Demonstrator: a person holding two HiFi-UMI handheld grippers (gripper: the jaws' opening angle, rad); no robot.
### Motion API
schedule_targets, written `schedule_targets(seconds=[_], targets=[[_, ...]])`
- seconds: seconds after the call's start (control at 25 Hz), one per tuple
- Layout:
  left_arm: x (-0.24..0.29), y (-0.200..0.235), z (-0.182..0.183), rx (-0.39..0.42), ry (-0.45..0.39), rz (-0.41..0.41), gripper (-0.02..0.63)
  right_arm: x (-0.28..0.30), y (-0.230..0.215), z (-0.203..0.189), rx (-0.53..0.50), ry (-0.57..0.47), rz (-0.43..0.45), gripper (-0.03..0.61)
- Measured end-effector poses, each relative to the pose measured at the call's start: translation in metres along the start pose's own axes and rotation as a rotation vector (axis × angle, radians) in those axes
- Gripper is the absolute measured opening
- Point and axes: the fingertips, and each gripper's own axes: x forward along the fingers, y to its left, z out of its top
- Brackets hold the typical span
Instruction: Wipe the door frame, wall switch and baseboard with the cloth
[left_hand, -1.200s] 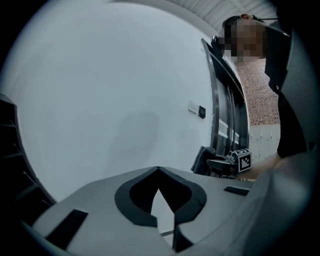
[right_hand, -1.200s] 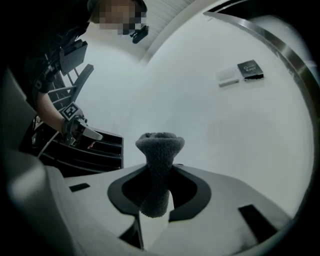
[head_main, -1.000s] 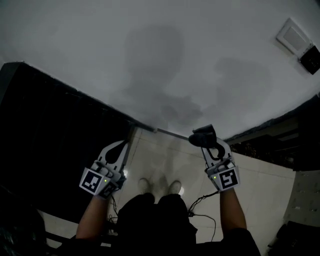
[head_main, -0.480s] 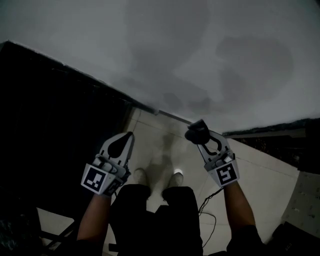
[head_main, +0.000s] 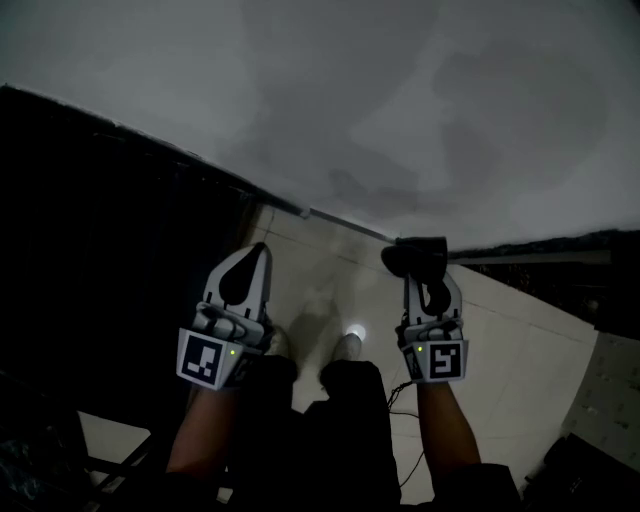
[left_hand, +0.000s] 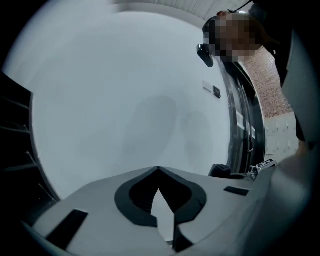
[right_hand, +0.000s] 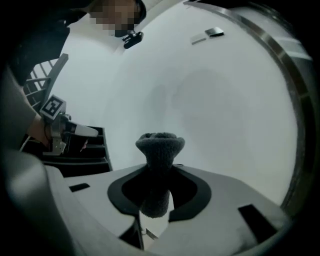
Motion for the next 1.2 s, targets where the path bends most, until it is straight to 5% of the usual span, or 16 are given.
schedule_targets(seconds=[0.24, 0.48, 0.92, 1.2], targets=[[0.015, -0.037, 0.095, 0.036, -0.053, -0.061, -0.009, -0.045, -0.023, 0.105, 0.005, -0.113, -0.096, 0.091], [0.017, -0.052, 0.124, 0.036, -0.042, -0.084, -0.011, -0.059, -0.027, 0.136, -0.007, -0.124, -0.129, 0.091], [0.014, -0.042, 0.11, 0.002, -0.021, -0.079, -0.009, -0.045, -0.014, 0.123, -0.027, -0.083, -0.067, 0.091], [0.005, 0.003, 0.031, -0.002, -0.002, -0.025, -0.009, 0.01, -0.001, 0.033, -0.145, -0.029, 0.078, 0.091]])
